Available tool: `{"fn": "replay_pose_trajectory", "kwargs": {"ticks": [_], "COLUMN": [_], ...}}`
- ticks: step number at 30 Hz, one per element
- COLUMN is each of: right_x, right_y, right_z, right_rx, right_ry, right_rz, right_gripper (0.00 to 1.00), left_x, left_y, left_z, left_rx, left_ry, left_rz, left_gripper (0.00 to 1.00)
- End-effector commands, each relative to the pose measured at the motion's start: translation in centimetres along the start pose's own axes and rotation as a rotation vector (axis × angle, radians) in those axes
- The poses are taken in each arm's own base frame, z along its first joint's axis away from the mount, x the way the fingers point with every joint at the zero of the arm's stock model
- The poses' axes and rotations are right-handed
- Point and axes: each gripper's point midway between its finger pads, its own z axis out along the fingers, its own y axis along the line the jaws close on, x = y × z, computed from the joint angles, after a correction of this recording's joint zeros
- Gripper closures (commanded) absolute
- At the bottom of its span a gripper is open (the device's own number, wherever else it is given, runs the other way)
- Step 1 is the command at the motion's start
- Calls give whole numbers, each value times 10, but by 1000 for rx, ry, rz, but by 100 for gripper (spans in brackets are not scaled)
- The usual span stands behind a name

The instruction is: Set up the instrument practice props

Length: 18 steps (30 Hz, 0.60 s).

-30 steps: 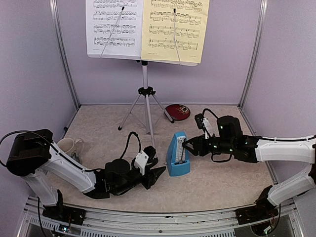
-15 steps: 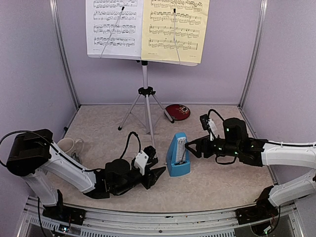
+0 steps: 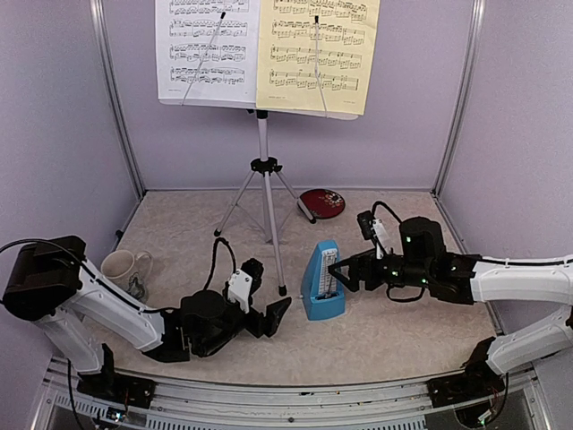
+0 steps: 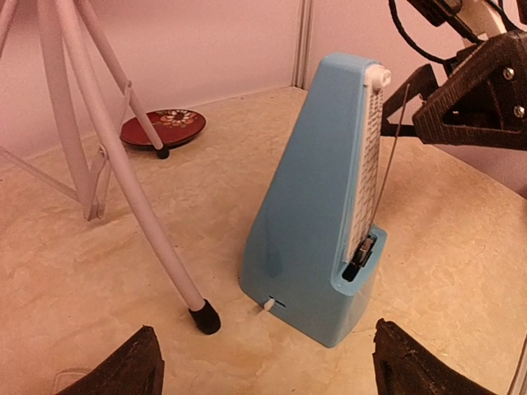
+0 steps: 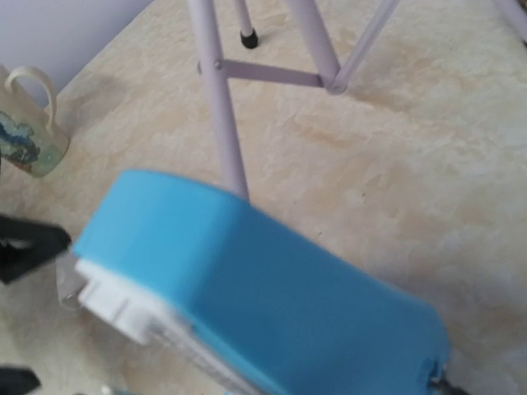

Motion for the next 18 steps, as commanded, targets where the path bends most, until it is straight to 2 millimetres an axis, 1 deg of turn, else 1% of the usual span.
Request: {"fn": "replay_pose_trajectory", "kwargs": {"ticks": [1,4,8,14,18], "right_x": [-15,-15,-18,-21,-22], "right_y": [9,9,1,-1,-5], "right_z": [3,7,9,16,14], "right_rx": [-11,-4,39,51,76], "right_ry": [-49,-46,-57,-59,-68], "right_rz": [-11,-12,13,22,26], "right_gripper": [10,12,17,15,16], "left_x": [-18,-17,-17,-12,-12], "left_y": [17,19,21,22,24], "left_z": [-11,-12,-13,-12,-13], "left_rx": [-73,-79,-87,-99,-105], "left_ry": [-69,-64,-65,-58,-57], "left_rz": [-52,-48,-52,-55,-56], "left_gripper": [12,12,12,11,11]}}
